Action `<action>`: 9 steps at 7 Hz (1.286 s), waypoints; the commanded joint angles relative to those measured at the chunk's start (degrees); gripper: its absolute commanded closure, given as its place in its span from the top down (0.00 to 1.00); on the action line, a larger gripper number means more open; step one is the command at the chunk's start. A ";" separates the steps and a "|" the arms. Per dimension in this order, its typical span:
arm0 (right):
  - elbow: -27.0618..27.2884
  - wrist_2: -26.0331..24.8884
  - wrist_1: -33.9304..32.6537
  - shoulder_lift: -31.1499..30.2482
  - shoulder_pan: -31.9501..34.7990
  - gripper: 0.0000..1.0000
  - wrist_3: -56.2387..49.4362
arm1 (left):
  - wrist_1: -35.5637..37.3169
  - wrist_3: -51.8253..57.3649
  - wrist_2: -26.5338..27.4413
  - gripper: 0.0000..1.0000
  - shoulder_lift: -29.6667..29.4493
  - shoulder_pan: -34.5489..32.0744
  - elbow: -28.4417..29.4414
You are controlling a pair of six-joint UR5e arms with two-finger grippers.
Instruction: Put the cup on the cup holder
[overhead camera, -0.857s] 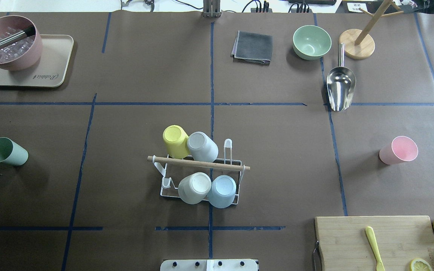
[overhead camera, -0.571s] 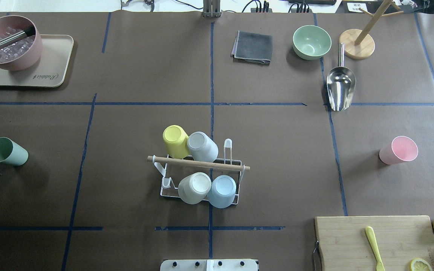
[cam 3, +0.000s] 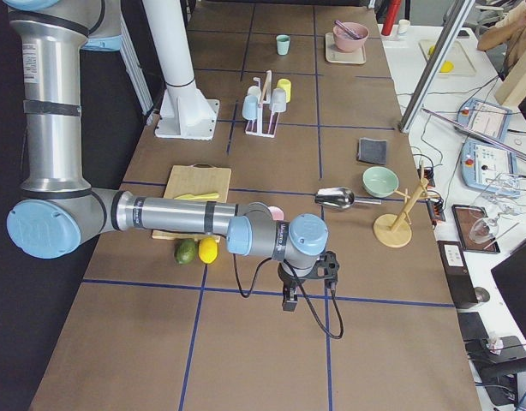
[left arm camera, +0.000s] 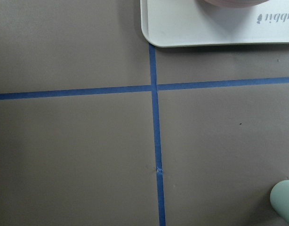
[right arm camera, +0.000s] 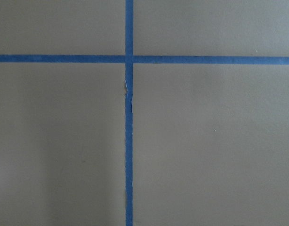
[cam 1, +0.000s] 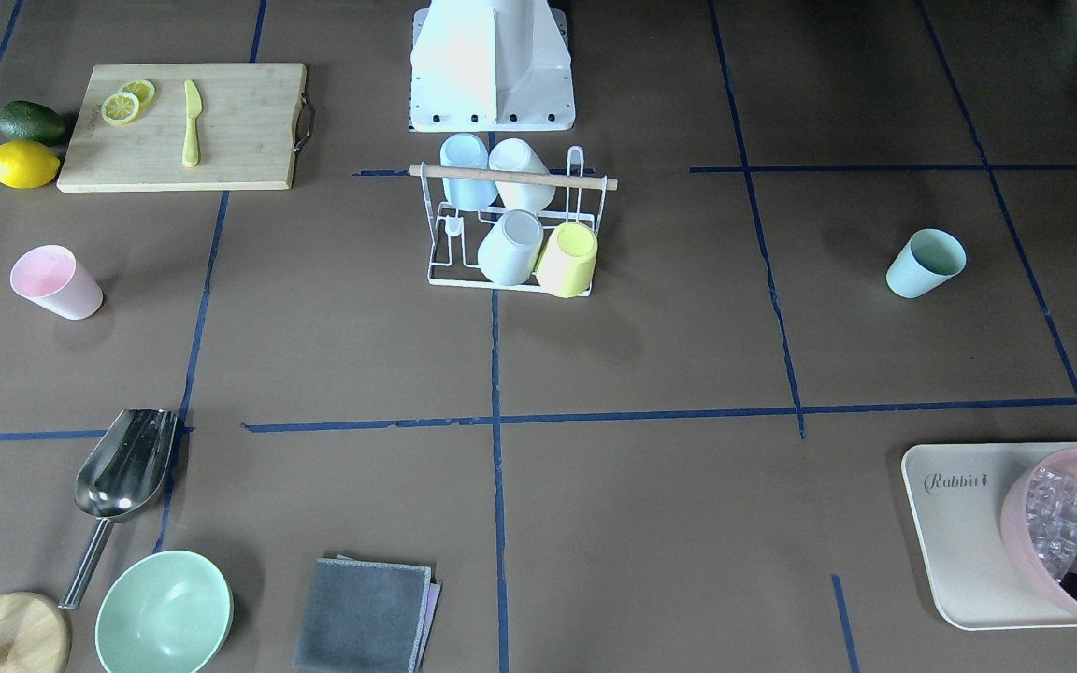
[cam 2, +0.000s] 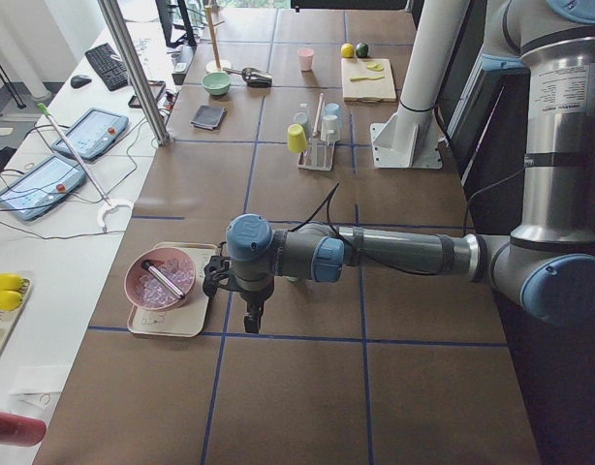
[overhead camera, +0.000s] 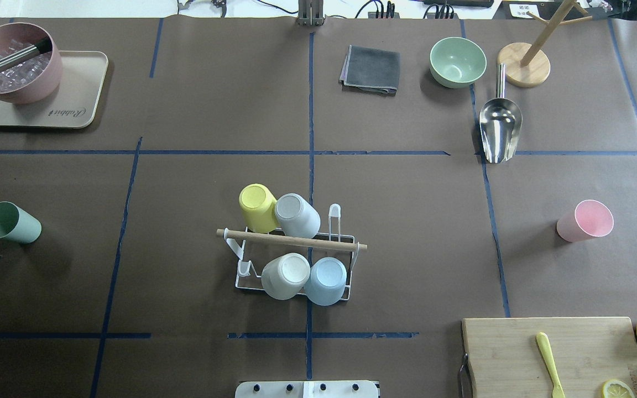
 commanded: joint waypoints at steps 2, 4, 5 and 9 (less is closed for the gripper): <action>-0.20 0.66 -16.93 11.78 -3.35 1.00 -0.03 | 1.08 -0.35 0.20 1.00 -1.26 0.84 -2.05; -0.64 0.57 -23.63 17.50 -9.14 1.00 -0.03 | 13.76 -0.18 3.95 1.00 -8.24 4.52 -1.62; -0.56 0.83 -26.61 18.92 -10.13 1.00 -0.03 | 14.53 -0.09 4.85 1.00 -8.72 4.62 -2.75; -6.62 6.90 -39.71 25.52 -15.30 1.00 -0.11 | 23.84 1.93 4.51 1.00 -14.60 8.56 -4.00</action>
